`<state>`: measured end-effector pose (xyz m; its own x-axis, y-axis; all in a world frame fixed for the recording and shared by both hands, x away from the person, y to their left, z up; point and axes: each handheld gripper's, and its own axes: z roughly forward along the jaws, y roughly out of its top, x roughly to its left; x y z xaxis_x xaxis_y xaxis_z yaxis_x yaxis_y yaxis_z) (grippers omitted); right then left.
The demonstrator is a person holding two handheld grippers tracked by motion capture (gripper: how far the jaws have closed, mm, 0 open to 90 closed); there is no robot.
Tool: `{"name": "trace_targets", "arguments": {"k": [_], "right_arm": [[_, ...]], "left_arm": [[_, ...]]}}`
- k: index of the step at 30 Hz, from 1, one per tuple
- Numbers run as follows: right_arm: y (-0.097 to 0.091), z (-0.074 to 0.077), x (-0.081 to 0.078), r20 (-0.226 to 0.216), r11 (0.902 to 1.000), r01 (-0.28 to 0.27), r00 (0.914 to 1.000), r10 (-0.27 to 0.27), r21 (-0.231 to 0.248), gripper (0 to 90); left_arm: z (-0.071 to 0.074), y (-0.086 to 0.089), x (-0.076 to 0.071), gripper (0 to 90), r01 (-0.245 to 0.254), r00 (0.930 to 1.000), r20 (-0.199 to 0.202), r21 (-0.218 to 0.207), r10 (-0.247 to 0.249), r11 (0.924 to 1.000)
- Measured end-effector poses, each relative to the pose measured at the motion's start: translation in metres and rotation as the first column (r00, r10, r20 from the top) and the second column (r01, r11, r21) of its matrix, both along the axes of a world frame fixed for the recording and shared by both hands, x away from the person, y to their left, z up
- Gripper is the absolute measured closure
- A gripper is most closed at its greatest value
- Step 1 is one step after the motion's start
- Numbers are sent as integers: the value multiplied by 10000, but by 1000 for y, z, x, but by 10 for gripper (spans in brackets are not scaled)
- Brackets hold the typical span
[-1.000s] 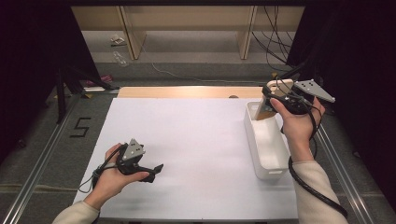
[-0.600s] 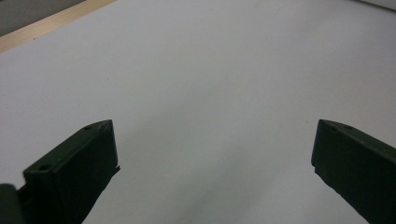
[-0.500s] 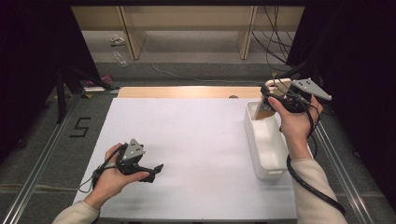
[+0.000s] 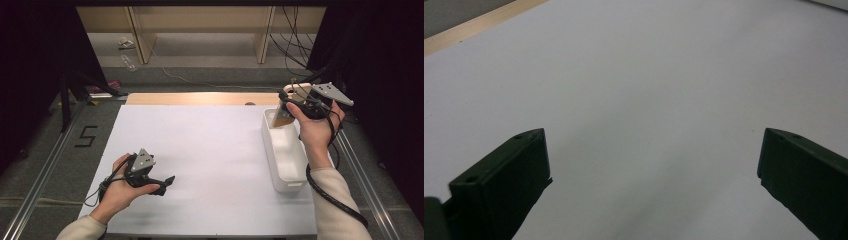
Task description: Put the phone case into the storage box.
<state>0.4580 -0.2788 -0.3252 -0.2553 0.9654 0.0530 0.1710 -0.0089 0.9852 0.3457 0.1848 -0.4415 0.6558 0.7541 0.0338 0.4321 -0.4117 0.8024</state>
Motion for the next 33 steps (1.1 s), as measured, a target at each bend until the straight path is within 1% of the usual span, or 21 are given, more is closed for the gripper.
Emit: {"name": "trace_targets", "arguments": {"k": [9, 13, 19, 33], "right_arm": [[3, 0, 3, -69, 10000, -10, 10000, 10, 28, 116], [5, -1, 7, -117, 10000, 15, 9999, -16, -52, 117], [6, -4, 11, -233, 10000, 52, 9997, -53, -14, 117], [9, 3, 22, -320, 9998, 141, 9994, -146, -159, 117]], "left_arm": [[0, 0, 0, 0, 11, 10000, 29, -12, -11, 10000], [0, 0, 0, 0, 0, 10000, 16, -24, 0, 10000], [0, 1, 0, 0, -6, 10000, -15, -29, 6, 10000], [0, 0, 0, 0, 4, 10000, 9, -47, -4, 10000]]}}
